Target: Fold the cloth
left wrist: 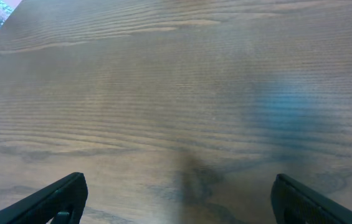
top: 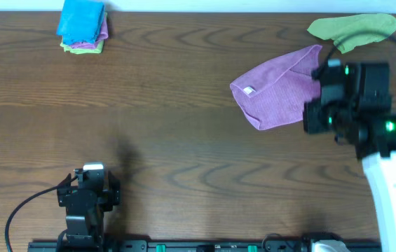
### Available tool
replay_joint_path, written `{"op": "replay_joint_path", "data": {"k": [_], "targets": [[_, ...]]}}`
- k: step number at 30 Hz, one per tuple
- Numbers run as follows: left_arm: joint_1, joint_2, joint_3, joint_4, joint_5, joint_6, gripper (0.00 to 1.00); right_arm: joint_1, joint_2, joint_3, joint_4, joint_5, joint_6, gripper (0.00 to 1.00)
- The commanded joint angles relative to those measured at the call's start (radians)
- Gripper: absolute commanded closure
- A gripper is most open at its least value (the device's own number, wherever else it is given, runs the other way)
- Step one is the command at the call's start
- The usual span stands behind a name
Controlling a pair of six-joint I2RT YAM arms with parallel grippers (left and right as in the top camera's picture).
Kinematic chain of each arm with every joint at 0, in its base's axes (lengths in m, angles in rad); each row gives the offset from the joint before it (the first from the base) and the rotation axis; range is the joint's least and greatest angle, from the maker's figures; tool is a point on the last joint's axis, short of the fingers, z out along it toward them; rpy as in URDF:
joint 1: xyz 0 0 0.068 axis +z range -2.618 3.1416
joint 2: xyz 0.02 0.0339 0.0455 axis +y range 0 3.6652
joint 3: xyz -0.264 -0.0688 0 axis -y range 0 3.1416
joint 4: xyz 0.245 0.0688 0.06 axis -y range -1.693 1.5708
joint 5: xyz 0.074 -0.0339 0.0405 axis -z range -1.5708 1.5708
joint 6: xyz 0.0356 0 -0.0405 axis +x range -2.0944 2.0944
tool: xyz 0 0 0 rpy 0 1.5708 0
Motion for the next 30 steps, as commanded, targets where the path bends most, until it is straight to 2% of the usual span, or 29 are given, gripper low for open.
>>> {"op": "replay_joint_path", "data": {"k": [1, 4, 19, 20, 22, 25, 26, 30], "targets": [[0.007, -0.006, -0.009, 0.002, -0.024, 0.006, 0.05, 0.002, -0.029, -0.105, 0.002, -0.007, 0.053, 0.99], [0.007, -0.006, -0.008, 0.001, -0.024, 0.006, 0.05, 0.002, -0.036, -0.153, 0.003, -0.013, 0.076, 0.98], [0.007, -0.006, -0.009, 0.012, -0.017, 0.005, 0.05, 0.003, -0.036, -0.155, 0.023, -0.019, 0.077, 0.98], [0.006, -0.006, -0.009, 0.036, 0.024, -0.004, 0.05, 0.003, -0.036, -0.155, 0.025, -0.019, 0.077, 0.98], [0.006, -0.006, -0.009, 0.087, 0.197, -0.056, 0.05, 0.003, -0.036, -0.155, 0.03, -0.019, 0.076, 0.98], [0.006, -0.006, -0.009, 0.163, 0.626, -0.195, 0.05, 0.003, -0.036, -0.155, 0.037, -0.018, 0.073, 0.98], [0.006, -0.006, -0.009, 0.157, 0.708, -0.204, 0.05, 0.003, -0.036, -0.155, 0.037, -0.018, 0.072, 0.98], [0.006, -0.006, -0.009, 0.198, 0.777, -0.243, 0.05, 0.003, -0.036, -0.155, 0.037, -0.019, 0.073, 0.99]]}}
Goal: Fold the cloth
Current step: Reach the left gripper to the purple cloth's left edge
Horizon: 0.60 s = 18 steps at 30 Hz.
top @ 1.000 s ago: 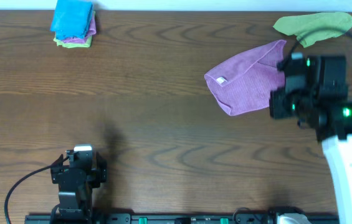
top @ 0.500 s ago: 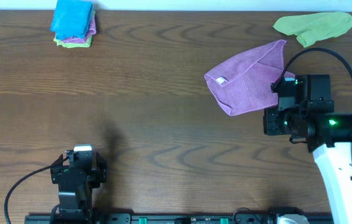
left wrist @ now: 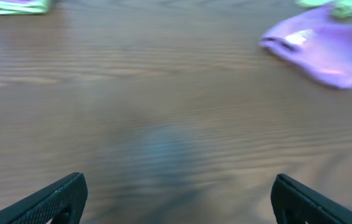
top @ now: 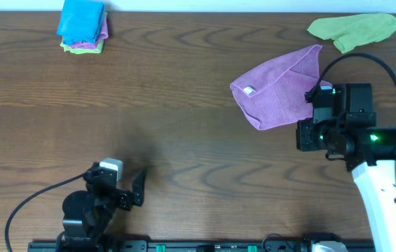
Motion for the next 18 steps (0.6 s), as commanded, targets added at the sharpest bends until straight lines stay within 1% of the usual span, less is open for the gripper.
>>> {"op": "replay_joint_path", "data": {"k": [1, 3, 5, 9, 12, 16, 18], "targets": [[0.006, -0.006, -0.005, 0.054, 0.179, -0.103, 0.05, 0.003, -0.01, 0.002, 0.003, -0.007, 0.013, 0.98], [0.006, -0.006, -0.006, 0.148, 0.234, -0.177, 0.05, 0.003, -0.01, 0.002, 0.003, -0.007, 0.013, 0.98], [0.006, -0.002, -0.007, 0.224, 0.289, -0.177, 0.05, 0.003, -0.01, 0.002, 0.007, -0.007, 0.013, 0.99], [0.006, 0.076, -0.029, 0.357, 0.284, -0.178, 0.05, 0.002, -0.01, 0.002, 0.041, -0.007, 0.013, 0.99], [0.006, 0.229, -0.031, 0.487, 0.281, -0.177, 0.05, 0.002, -0.01, 0.003, 0.076, -0.007, 0.014, 0.99], [0.003, 0.51, -0.014, 0.684, 0.293, -0.177, 0.05, 0.002, -0.01, 0.003, 0.095, -0.007, 0.041, 0.99], [-0.01, 0.659, 0.028, 0.755, 0.299, -0.171, 0.05, 0.002, -0.012, 0.003, 0.087, 0.005, 0.041, 0.99]]}}
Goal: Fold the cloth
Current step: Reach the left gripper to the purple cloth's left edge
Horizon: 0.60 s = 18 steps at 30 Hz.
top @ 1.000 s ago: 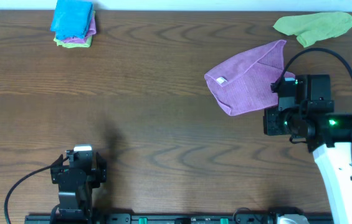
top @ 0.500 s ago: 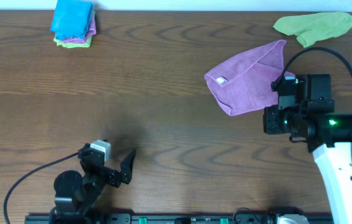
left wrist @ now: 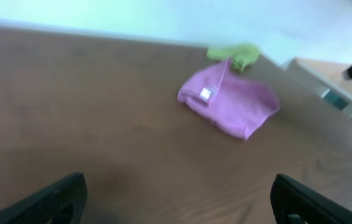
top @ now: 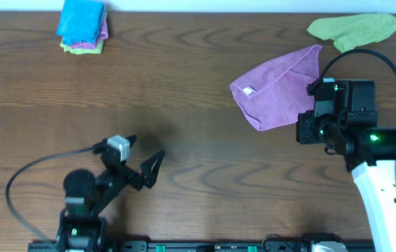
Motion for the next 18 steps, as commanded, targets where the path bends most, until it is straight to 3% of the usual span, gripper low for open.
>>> {"op": "replay_joint_path", "data": {"k": [1, 10, 18], "targets": [[-0.021, 0.2, 0.081, 0.059, 0.024, 0.018, 0.05, 0.002, -0.014, 0.003, -0.011, 0.01, 0.025, 0.99], [-0.193, 0.78, 0.526, -0.001, 0.02, 0.177, 0.05, 0.001, -0.196, 0.003, -0.111, 0.061, 0.035, 0.98], [-0.367, 1.115, 0.928, -0.259, -0.149, 0.329, 0.05, -0.002, -0.438, -0.173, -0.074, 0.061, 0.134, 0.98]]}}
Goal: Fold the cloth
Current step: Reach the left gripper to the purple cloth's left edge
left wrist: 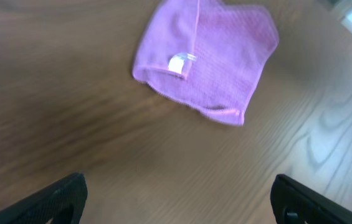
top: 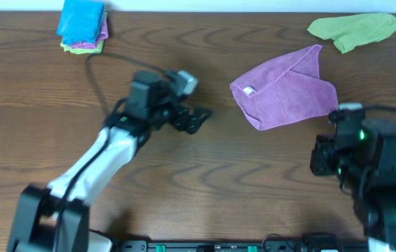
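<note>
The purple cloth (top: pixel 285 85) lies folded over on the right half of the table, a white tag (top: pixel 249 90) near its left corner. The left wrist view shows the same purple cloth (left wrist: pixel 207 59) ahead, tag (left wrist: pixel 179 63) facing up. My left gripper (top: pixel 196 118) is open over bare wood, a short way left of the cloth, its dark fingertips (left wrist: pixel 57 200) spread wide at the frame's bottom corners. My right gripper (top: pixel 327 157) sits below the cloth's right end, apart from it; its jaws are hidden under the arm.
A green cloth (top: pixel 355 29) lies at the far right corner. A stack of folded cloths (top: pixel 83 26), blue on top, rests at the far left. The left arm's cable (top: pixel 113 59) loops across the wood between them.
My left arm has reached far forward and right, from the near edge to just left of the purple cloth. The right arm has pulled back toward the near edge, off the cloth.
At first my left gripper rested open at the near edge while the right arm stood at the cloth's right end. The left arm then turned toward the cloth and lifted. Now it is stretched out beside the cloth, and the right arm has withdrawn. The cloth has kept its shape.
</note>
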### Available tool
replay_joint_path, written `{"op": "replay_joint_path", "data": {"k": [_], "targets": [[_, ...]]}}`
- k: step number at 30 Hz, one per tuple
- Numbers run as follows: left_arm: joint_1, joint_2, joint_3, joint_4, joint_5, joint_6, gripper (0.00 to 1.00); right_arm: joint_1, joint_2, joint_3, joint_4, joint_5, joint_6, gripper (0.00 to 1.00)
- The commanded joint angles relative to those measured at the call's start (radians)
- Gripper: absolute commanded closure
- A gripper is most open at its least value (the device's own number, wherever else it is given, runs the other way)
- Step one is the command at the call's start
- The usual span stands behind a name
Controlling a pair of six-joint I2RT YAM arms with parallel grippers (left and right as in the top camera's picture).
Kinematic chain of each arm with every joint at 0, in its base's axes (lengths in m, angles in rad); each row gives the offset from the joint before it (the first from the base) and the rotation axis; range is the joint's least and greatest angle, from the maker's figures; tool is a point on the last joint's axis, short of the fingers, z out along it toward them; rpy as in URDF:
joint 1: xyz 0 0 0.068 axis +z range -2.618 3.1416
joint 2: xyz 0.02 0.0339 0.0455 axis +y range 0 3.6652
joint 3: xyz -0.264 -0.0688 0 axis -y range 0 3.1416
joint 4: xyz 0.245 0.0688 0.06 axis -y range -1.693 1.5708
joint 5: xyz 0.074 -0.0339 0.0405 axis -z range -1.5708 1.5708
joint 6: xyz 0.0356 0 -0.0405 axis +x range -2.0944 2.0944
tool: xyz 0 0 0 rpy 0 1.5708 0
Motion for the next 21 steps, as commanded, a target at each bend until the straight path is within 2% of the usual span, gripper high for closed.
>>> {"op": "replay_joint_path", "data": {"k": [1, 5, 12, 21], "targets": [[-0.061, 0.097, 0.141, -0.059, -0.112, 0.109, 0.05, -0.001, -0.06, -0.121, 0.029, 0.006, 0.111, 0.99], [-0.111, 0.22, 0.282, -0.121, -0.158, 0.153, 0.05, -0.001, -0.111, -0.206, 0.071, -0.029, 0.172, 0.98], [-0.186, 0.381, 0.444, -0.162, -0.304, 0.212, 0.05, -0.001, -0.12, -0.219, 0.085, -0.041, 0.19, 0.98], [-0.216, 0.402, 0.454, -0.097, -0.204, 0.212, 0.05, -0.001, -0.12, -0.211, 0.087, -0.119, 0.19, 0.98]]}}
